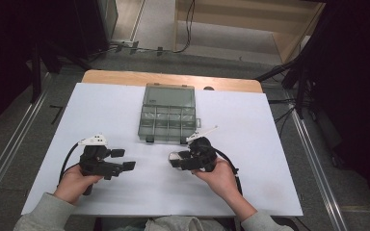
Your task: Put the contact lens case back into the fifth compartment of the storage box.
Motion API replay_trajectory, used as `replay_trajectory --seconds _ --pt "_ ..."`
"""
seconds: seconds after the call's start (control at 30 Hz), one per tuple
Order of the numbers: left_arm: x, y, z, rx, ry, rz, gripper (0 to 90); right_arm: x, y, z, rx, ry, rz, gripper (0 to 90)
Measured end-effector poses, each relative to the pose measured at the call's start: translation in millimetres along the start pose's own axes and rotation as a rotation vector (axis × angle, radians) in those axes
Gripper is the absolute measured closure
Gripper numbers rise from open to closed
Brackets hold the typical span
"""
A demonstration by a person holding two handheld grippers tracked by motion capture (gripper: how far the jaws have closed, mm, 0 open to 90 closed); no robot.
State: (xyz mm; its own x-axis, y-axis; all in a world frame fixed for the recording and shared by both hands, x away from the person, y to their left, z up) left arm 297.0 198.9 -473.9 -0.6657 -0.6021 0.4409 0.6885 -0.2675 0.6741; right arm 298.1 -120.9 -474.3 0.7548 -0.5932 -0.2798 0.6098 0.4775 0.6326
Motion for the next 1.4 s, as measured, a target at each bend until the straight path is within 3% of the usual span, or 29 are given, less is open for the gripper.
replay_trajectory --seconds 0.57,0.7,0.9,1.4 --pt "-0.4 0.9 0.1 0.002 0.011 -0.004 24.3 4.0 23.4 -6.4 -0.001 -0.009 -0.005 46.8" --pt "-1.0 1.3 0.9 0.010 -0.011 0.009 24.3 5.9 29.2 -8.0 0.004 -0.010 -0.008 46.8" --pt "-0.5 0.8 0.1 0.002 0.014 -0.010 24.4 7.6 38.0 -8.0 0.017 -0.013 -0.007 46.8" --pt "-0.6 1.7 1.0 0.009 0.014 -0.010 24.4 11.7 60.3 -14.5 0.018 -0.025 -0.011 46.9"
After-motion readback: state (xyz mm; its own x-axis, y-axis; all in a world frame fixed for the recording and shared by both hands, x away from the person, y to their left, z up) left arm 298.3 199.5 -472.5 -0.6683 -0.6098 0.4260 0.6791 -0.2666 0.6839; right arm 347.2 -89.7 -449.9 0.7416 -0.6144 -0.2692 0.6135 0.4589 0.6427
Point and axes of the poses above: each handheld gripper's, and its own axes: z roughly backward along the jaws, y roughly out of its top, x roughly to its right, the point moved 1 cm from there along -z, roughly forward along the jaws, and after that the axes turned 7 degrees about z, right-handed, at the moved point
